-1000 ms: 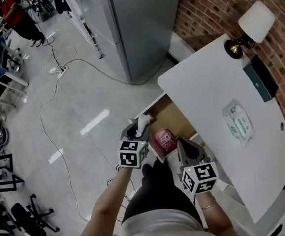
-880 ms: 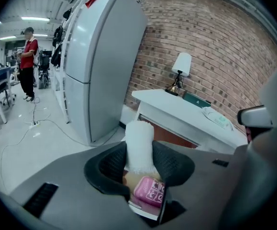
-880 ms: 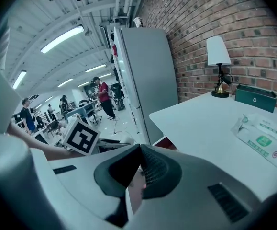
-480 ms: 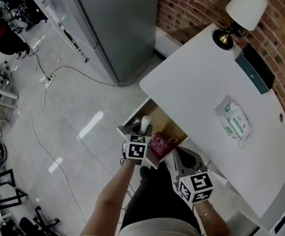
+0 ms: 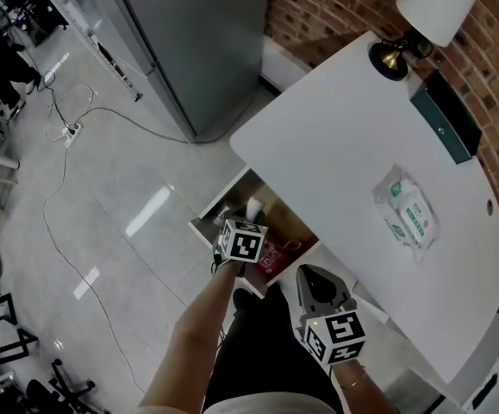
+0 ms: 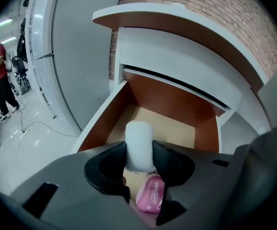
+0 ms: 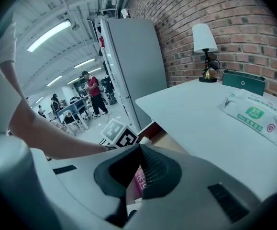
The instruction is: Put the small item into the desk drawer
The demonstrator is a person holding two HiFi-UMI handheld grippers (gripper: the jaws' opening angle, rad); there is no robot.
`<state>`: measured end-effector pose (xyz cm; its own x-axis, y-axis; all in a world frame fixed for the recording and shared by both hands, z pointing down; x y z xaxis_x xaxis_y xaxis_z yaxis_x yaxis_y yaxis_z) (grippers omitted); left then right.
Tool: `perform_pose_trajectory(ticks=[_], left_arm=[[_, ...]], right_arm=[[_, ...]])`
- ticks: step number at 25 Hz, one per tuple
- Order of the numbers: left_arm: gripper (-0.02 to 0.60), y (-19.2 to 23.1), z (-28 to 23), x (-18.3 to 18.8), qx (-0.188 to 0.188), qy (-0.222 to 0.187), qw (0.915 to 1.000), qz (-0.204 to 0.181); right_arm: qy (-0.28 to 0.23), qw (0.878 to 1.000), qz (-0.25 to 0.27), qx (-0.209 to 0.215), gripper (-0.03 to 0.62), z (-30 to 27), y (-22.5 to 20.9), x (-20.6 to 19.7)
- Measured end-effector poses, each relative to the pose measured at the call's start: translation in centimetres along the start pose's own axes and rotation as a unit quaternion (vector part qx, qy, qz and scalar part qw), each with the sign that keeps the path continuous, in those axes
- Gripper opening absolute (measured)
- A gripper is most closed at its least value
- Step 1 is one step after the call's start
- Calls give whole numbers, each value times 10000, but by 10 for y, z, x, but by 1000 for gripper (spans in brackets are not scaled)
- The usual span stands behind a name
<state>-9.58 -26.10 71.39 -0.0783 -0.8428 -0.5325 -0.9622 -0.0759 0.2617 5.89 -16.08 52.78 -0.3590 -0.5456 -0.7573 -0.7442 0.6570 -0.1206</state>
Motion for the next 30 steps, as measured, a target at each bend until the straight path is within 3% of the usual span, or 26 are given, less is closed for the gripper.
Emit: perform_pose_trajectory(ticks=[12, 17, 30], left_arm=[[184, -6, -53, -29, 29, 771, 9969, -136], [184, -12, -70, -33, -39, 888, 9952, -400], [197, -14, -91, -49, 48, 1290, 9896, -629]], right_arm=[[320, 9989, 317, 107, 8, -8, 12, -24], [428, 9983, 386, 39, 8, -11, 9, -34], [596, 9976, 355, 17, 8, -12, -1, -54]])
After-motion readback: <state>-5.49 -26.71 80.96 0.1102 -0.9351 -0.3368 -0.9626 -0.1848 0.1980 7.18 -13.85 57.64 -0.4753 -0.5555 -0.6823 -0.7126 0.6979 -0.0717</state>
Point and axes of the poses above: the fingertips, and each gripper's own axes: z backward along the fingers, y to its left, x out of its top, the point moved 6 cm from there along z, backward along the fingers, and after that the axes turned 10 degrees about z, right-handed, at the moved point
